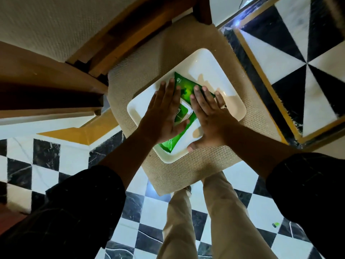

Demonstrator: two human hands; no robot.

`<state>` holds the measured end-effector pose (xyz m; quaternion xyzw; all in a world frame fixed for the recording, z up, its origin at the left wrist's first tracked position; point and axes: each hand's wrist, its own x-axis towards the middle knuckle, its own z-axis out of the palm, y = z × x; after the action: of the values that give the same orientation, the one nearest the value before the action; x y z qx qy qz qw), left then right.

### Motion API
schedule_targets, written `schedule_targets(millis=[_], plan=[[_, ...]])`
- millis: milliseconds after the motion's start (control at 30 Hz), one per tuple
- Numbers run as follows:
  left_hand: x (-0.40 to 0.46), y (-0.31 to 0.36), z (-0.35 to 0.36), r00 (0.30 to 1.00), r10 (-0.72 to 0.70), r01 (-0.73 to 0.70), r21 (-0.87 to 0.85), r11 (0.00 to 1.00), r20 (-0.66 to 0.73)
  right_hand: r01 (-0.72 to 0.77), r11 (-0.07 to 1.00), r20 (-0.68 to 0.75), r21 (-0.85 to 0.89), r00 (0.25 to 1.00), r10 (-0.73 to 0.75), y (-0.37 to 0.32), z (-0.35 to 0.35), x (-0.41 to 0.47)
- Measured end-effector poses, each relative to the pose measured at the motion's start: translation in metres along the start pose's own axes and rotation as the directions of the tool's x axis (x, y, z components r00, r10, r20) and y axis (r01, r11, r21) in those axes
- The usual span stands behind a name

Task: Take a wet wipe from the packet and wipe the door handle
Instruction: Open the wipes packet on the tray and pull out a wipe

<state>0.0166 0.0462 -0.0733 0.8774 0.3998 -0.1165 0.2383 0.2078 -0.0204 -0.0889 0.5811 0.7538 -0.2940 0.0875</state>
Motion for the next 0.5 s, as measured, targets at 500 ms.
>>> schedule_targets(millis=[500], plan=[[-0.004,-0.030,-0.060,0.984,0.028,0.014,0.227,0.974,-0.178,-0.037,0.998,-0.017,0.058,0.999,0.038,-0.008,-0.006,-0.001]])
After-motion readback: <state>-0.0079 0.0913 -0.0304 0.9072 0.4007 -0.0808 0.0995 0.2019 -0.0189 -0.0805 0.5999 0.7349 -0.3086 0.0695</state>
